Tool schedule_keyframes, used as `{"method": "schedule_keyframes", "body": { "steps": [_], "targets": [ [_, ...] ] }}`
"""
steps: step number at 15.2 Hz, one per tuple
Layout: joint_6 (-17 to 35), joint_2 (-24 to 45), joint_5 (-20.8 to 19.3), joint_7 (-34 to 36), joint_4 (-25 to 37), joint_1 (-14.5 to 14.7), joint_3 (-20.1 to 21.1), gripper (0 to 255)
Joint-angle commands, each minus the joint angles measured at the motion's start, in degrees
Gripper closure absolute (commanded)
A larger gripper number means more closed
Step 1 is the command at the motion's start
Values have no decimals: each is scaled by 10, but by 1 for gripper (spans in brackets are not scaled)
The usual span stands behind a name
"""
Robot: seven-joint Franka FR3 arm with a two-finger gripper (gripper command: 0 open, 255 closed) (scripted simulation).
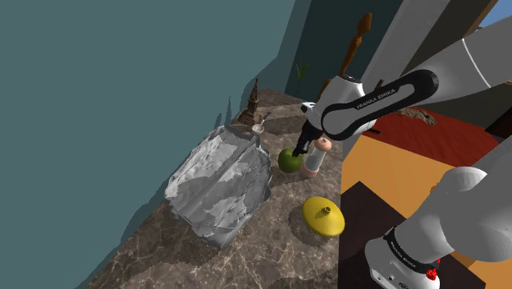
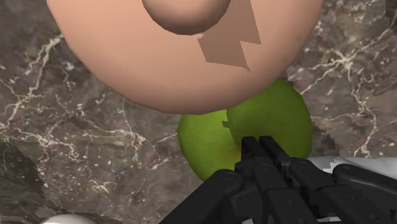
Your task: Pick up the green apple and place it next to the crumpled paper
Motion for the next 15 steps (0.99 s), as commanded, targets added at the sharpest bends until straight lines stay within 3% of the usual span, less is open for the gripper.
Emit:
{"method": "schedule_keyframes", "body": {
  "steps": [1, 2, 7, 11, 15],
  "targets": [
    [0, 0, 0, 0, 0, 0, 0, 255],
    [0, 0, 0, 0, 0, 0, 0, 0],
    [0, 0, 0, 0, 0, 0, 0, 0],
    [-86, -83, -42, 30, 5, -17, 6, 0],
    [-86, -83, -41, 29, 5, -17, 7, 0]
  ]
}}
